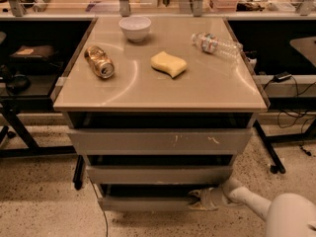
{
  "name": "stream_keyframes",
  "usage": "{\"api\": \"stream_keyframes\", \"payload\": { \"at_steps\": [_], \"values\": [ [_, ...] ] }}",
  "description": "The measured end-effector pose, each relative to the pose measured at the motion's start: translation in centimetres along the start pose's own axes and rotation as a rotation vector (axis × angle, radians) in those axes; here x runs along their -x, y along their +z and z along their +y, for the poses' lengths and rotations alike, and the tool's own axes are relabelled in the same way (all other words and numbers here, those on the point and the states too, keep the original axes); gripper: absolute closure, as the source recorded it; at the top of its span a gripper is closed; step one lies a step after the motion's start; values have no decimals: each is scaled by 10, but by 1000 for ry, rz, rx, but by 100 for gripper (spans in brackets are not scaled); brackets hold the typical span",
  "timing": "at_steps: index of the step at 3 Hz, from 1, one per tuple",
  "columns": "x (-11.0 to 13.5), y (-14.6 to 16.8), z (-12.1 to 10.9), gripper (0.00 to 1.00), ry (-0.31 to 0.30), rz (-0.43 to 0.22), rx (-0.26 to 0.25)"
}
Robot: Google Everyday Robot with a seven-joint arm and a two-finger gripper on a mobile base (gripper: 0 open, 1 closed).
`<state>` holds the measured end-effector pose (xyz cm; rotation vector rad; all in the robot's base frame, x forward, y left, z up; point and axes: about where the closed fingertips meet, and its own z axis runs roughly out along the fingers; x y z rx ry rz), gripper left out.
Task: Open bottom drawer
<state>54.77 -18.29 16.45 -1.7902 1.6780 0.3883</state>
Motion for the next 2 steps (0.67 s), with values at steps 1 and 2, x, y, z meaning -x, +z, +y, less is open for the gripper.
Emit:
{"api": "stream_keyframes", "payload": {
  "at_steps": [1,2],
  "values": [
    [0,0,0,63,0,0,0],
    [0,0,0,38,0,0,0]
  ]
}}
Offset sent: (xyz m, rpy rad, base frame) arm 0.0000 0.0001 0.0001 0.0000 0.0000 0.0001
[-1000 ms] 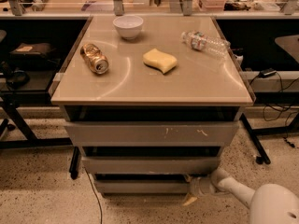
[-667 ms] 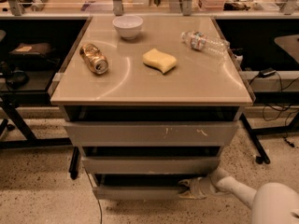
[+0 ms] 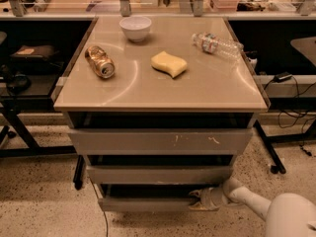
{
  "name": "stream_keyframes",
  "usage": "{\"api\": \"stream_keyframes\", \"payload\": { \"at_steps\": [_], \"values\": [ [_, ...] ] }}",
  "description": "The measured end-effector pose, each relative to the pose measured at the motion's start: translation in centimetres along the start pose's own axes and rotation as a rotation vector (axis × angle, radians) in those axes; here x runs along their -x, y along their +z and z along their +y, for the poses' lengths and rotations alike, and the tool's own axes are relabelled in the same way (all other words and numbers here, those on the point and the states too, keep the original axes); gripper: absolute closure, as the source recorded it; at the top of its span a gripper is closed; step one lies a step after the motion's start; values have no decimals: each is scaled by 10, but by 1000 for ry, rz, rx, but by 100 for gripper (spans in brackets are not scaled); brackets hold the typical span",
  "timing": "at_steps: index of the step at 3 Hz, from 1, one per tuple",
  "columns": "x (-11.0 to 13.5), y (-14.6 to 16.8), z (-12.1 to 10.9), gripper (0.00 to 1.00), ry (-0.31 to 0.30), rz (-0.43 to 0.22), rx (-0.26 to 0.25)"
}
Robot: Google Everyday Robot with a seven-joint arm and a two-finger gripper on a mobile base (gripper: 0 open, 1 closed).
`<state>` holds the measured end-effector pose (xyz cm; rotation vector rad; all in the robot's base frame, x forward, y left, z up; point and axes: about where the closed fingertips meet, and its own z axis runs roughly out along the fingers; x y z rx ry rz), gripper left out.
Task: Open bottom drawer
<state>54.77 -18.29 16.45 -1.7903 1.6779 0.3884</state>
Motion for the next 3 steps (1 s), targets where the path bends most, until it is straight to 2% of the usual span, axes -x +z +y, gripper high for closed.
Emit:
{"api": "stream_keyframes", "payload": {
  "at_steps": [1,2,3],
  "values": [
    [0,0,0,16,0,0,0],
    [-4,-7,32,0,13,-53,37],
    [-6,-15,58,18,28,-85,63]
  ]
}}
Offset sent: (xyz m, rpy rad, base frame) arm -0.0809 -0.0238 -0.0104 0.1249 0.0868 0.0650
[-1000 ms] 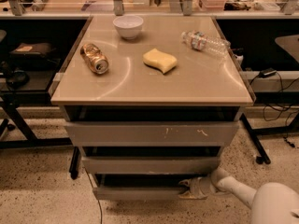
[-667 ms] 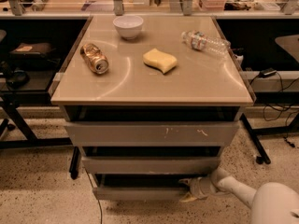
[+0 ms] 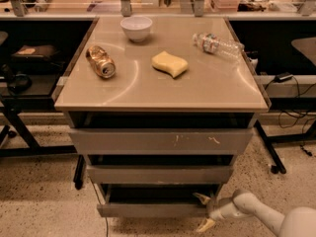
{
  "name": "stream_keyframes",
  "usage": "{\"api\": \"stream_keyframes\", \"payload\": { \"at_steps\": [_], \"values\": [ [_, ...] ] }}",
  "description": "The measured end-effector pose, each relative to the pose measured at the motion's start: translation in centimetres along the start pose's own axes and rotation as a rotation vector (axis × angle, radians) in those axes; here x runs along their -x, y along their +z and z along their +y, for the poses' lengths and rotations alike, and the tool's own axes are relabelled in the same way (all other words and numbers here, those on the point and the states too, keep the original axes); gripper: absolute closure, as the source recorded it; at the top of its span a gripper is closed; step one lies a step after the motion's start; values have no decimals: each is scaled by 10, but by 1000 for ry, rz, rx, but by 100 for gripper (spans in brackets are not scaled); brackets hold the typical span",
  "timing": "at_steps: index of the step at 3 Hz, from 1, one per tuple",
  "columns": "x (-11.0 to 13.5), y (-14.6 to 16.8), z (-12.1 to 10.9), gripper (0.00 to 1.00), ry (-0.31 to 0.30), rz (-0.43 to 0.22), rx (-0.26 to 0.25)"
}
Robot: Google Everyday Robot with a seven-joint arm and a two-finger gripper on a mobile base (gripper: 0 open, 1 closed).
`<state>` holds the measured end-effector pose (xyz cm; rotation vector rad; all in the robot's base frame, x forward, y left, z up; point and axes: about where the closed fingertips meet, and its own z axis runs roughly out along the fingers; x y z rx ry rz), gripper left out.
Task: Open bottom drawer
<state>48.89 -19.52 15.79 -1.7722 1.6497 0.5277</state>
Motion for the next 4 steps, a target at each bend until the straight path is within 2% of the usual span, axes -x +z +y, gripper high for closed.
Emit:
{"api": "stream_keyframes", "payload": {
  "at_steps": [1,2,3,4],
  "values": [
    [3,-3,-1,42,0,0,0],
    [0,-10,34,66,12,-29,27],
    [3,-13,36,89,12,-29,27],
    [3,-13,36,84,12,-29,27]
  ]
}}
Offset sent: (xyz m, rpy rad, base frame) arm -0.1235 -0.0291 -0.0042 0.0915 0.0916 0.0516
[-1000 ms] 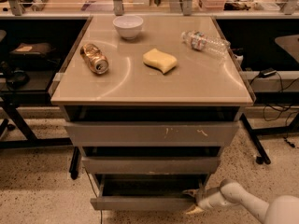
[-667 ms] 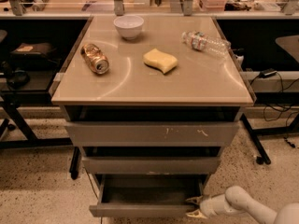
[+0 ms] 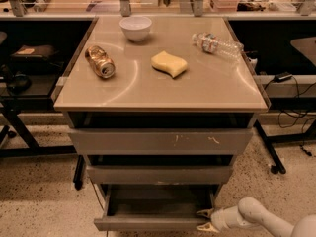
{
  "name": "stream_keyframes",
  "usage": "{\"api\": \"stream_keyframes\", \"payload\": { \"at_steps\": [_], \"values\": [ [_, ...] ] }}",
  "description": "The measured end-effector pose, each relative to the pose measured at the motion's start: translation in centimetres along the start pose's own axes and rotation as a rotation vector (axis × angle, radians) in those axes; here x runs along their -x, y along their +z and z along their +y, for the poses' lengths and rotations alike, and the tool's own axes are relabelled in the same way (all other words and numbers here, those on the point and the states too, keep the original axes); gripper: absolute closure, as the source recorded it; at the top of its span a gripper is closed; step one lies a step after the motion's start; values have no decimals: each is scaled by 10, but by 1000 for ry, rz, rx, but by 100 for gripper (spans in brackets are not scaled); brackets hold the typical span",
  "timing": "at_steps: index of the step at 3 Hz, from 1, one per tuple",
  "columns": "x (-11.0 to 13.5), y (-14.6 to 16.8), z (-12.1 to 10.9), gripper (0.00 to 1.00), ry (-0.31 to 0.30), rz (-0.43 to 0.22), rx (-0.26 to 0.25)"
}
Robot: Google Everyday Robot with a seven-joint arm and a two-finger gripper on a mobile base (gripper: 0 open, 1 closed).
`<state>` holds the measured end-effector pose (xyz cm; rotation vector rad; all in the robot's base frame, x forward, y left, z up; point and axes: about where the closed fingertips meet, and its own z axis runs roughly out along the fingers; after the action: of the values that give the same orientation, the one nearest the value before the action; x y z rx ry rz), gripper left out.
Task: Open bottom drawer
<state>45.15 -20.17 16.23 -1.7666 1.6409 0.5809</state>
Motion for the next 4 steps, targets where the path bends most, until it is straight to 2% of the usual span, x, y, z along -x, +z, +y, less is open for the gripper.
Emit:
{"api": "stream_keyframes", "payload": {
  "at_steps": [2,3,4],
  "values": [
    [1,1,3,40,-3,-4,5],
    [-5,-3,30,15,1,-43,28],
    [1,-7,32,18,1,-43,28]
  ]
}}
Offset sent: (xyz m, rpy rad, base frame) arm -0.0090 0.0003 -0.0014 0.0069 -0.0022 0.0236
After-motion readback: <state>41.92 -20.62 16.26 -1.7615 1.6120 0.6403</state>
